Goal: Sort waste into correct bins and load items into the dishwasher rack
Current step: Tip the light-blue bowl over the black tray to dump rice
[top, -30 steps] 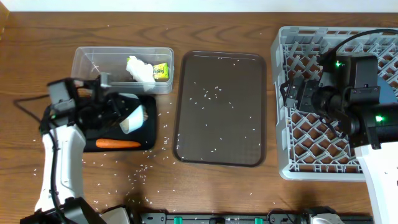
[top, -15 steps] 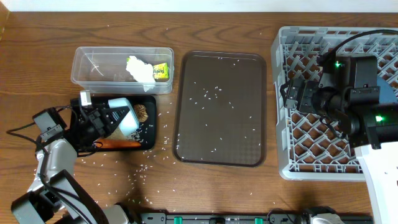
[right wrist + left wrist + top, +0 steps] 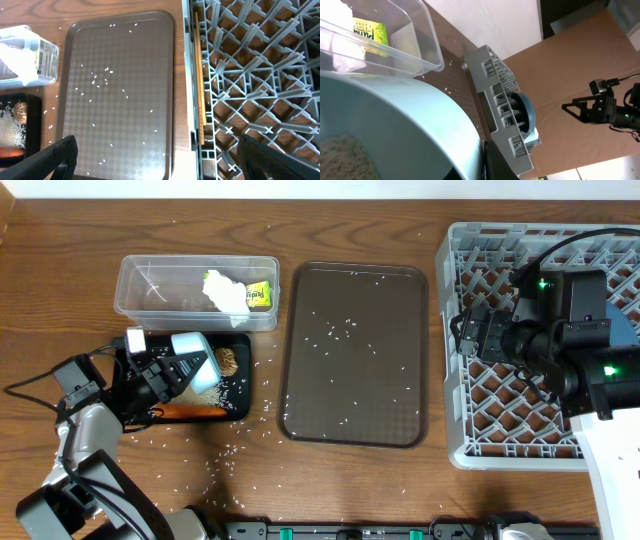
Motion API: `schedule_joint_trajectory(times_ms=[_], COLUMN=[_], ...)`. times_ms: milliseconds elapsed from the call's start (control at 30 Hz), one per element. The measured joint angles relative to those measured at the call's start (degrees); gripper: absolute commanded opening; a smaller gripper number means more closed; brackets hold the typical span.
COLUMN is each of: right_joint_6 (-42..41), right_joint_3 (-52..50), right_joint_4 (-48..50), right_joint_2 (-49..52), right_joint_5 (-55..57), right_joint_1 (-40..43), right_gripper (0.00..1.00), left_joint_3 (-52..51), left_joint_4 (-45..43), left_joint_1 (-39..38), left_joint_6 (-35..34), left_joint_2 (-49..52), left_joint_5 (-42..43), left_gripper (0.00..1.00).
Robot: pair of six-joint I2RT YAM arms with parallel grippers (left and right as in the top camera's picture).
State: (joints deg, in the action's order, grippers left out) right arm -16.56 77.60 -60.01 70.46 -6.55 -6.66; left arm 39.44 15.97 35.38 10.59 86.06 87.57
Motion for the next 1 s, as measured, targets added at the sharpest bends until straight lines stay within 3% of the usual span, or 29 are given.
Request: schedule_joint_trajectory(times_ms=[433,733,1000], right_joint_6=[0.0,0.0,0.0], right_joint_3=[0.0,0.0,0.0], right_joint_4=[0.0,0.0,-0.1], right_joint_2=[0.0,0.0,0.0], right_joint_5=[0.0,0.0,0.0], right_joint_1=[0.0,0.0,0.0], right_gripper=[0.95,0.95,0.96], left_joint_3=[-0.8,-1.0,-1.2], left_joint_4=[-0.2,-3.0,-5.6], left_joint_1=[0.7,1.8,2.9], left_joint_6=[-0.2,-5.9,-13.6], left_joint_2=[0.0,0.0,0.0], left_joint_5=[-1.0,-0.9,-5.9], left_gripper=[0.06,0.06,0.06])
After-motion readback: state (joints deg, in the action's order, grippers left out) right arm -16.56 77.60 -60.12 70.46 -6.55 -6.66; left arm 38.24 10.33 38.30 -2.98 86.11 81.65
